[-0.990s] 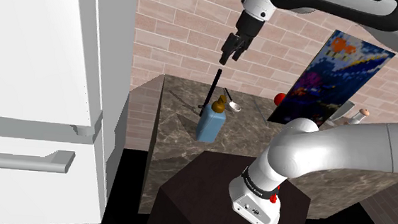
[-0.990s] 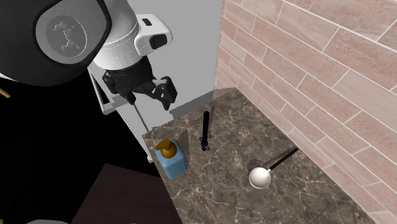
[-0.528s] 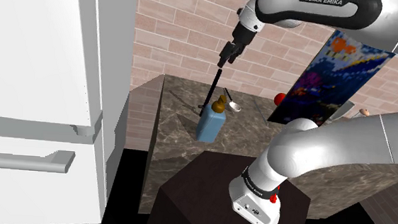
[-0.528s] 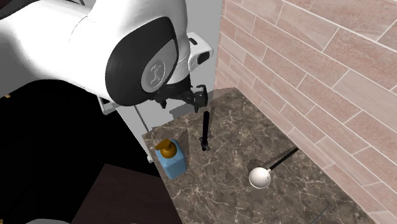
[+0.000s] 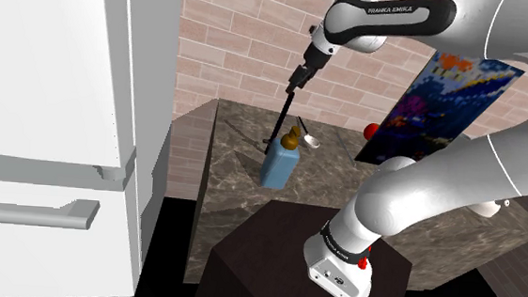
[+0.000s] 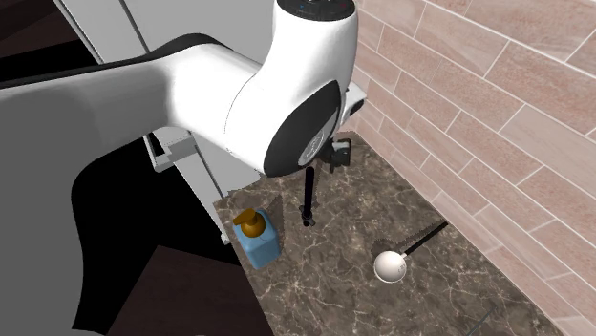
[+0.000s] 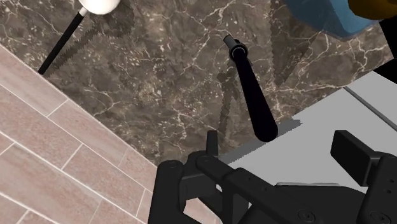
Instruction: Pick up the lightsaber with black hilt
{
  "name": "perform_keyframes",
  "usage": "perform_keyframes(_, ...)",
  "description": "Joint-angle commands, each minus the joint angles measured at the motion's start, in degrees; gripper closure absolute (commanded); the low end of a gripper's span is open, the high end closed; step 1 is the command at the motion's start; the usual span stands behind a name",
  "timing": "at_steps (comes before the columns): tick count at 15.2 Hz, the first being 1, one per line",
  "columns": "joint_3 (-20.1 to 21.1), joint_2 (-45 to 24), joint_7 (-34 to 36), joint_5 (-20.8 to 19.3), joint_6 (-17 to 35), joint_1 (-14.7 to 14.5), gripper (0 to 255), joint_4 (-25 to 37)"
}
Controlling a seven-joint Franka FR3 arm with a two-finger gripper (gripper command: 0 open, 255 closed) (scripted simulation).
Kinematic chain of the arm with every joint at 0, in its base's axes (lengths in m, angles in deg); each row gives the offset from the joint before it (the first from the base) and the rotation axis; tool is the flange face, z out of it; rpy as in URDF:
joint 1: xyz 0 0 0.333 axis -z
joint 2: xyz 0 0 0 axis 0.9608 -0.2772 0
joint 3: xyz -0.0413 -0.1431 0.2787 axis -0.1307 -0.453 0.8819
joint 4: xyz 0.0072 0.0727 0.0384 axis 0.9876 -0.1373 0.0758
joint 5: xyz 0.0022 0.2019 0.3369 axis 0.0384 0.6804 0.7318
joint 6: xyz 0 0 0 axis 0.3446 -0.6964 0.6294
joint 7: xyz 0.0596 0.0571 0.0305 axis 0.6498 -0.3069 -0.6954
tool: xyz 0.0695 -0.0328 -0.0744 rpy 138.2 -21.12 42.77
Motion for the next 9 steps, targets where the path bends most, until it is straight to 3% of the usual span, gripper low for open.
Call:
perform_keyframes(1, -0.55, -0.66, -0.6, 0.03, 1.7, -0.02, 0, -0.93)
perform_keyframes(7, -1.21, -1.87, -1.01, 0.07, 5.52, -0.07, 0, -3.58)
perform_keyframes(8, -1.21, -1.73, -1.02, 0.03, 5.45, -0.02, 255, -3.64)
perform_keyframes(9, -1.18, -1.7, -0.99, 0.02, 5.43, -0.02, 255, -3.65)
